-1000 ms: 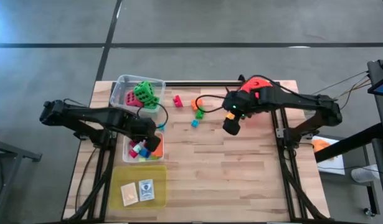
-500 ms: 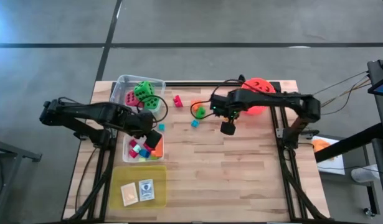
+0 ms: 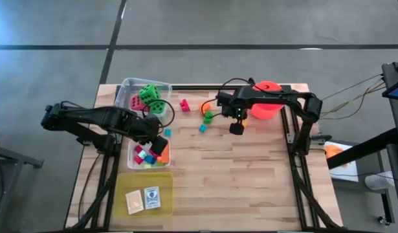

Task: Pick & Place Toys
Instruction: Put the yellow game piece into the white bin

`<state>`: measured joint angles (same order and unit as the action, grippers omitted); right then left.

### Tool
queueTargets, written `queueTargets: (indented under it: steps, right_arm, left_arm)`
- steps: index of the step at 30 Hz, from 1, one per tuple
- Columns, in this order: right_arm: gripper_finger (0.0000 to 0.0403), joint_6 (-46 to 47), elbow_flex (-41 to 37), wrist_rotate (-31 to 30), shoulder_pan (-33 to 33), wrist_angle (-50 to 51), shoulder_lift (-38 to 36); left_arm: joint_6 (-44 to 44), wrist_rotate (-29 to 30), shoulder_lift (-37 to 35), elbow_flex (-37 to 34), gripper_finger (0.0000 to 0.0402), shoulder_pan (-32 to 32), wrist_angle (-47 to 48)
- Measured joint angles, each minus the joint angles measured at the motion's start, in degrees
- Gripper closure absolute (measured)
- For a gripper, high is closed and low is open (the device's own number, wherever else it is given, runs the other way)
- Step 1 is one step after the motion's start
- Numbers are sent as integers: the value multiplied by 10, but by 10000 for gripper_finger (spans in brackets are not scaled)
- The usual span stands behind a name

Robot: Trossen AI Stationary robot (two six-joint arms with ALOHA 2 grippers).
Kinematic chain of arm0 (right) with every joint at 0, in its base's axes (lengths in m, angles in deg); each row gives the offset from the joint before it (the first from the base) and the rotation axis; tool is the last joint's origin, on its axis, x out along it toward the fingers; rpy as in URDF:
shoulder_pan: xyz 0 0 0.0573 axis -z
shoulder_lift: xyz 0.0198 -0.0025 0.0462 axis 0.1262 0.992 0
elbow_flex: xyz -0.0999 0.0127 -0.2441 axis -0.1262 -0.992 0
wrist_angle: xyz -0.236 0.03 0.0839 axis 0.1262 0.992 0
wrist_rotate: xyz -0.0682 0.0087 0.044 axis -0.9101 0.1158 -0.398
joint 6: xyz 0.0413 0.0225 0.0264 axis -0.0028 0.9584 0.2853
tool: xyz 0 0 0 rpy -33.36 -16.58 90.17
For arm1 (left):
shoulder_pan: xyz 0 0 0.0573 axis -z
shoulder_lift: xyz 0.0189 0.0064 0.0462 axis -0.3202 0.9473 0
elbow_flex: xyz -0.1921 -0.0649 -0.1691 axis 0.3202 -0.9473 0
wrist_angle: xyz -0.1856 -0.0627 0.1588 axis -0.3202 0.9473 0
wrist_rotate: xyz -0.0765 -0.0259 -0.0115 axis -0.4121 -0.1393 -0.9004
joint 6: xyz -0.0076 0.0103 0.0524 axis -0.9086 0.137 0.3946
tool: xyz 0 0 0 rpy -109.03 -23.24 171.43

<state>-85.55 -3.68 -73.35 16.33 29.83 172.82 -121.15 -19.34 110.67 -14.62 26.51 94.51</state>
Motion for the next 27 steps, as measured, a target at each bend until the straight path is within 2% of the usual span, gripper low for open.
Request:
queueTargets:
  steps: [10, 19, 23, 27]
  right_arm:
    - [71, -1, -64, 6, 33, -47, -1]
    - [71, 7, -109, 22, 33, -116, -1]
    - [71, 10, -118, 43, 31, -122, 8]
    - [72, 17, -116, 35, 8, -120, 11]
  left_arm:
    - [2, -24, 0, 0, 130, 0, 0]
    - [-11, -37, 0, 0, 130, 0, 0]
    - [-18, -39, 0, 0, 130, 0, 0]
    - [-19, -39, 0, 0, 130, 0, -2]
